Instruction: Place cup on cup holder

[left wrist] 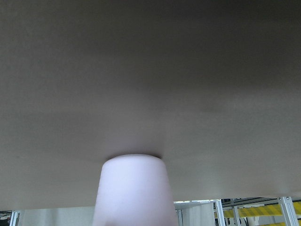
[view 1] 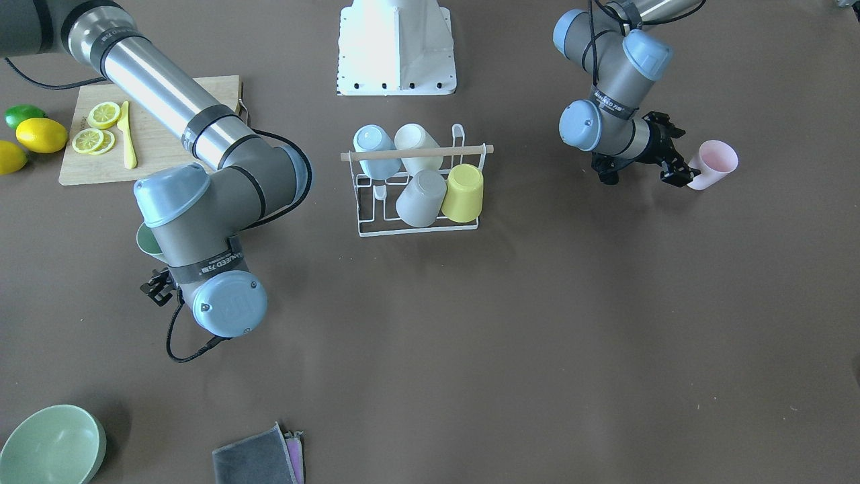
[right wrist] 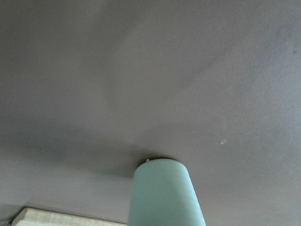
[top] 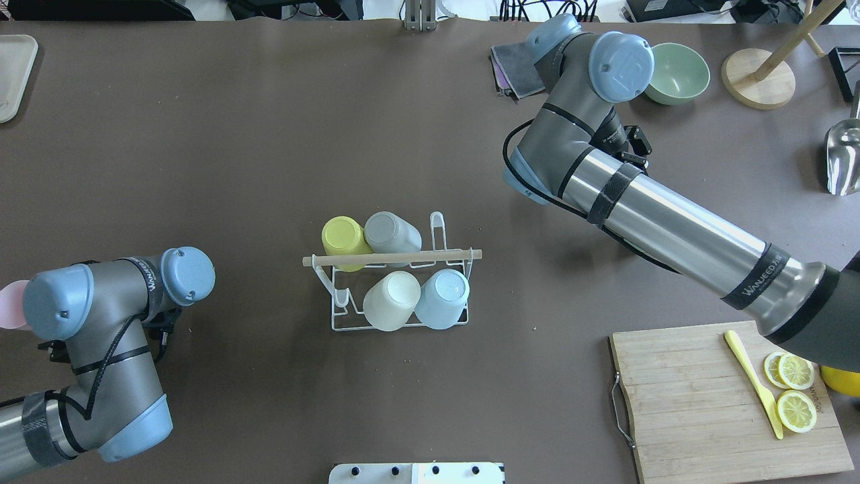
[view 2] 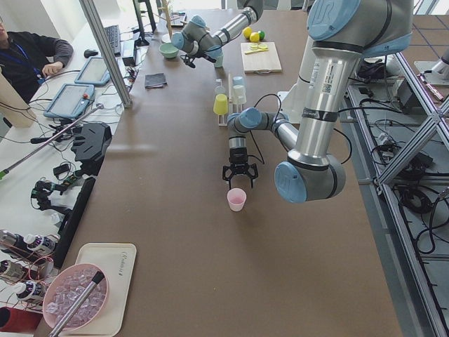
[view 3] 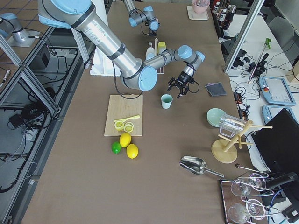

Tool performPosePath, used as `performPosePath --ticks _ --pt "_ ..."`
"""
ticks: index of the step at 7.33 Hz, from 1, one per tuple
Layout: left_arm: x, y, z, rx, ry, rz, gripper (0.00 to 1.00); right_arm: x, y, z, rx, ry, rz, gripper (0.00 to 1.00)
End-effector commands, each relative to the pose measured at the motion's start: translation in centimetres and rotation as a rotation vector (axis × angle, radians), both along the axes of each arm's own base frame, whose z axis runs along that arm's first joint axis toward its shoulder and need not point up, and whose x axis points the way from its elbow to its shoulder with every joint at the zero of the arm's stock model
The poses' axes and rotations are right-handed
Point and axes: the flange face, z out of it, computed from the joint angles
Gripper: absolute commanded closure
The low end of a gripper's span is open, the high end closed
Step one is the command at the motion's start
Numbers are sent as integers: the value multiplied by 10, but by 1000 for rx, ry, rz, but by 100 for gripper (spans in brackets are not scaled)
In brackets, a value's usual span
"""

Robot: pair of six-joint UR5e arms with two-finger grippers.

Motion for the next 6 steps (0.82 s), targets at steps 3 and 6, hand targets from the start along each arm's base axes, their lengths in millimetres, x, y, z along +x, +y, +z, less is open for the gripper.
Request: performPosePath --ticks 3,6 --pt "-5 2 19 -1 -13 3 2 -5 -1 16 9 20 -150 0" --pt "-13 5 31 -3 -17 6 2 -13 8 30 -23 36 -187 0"
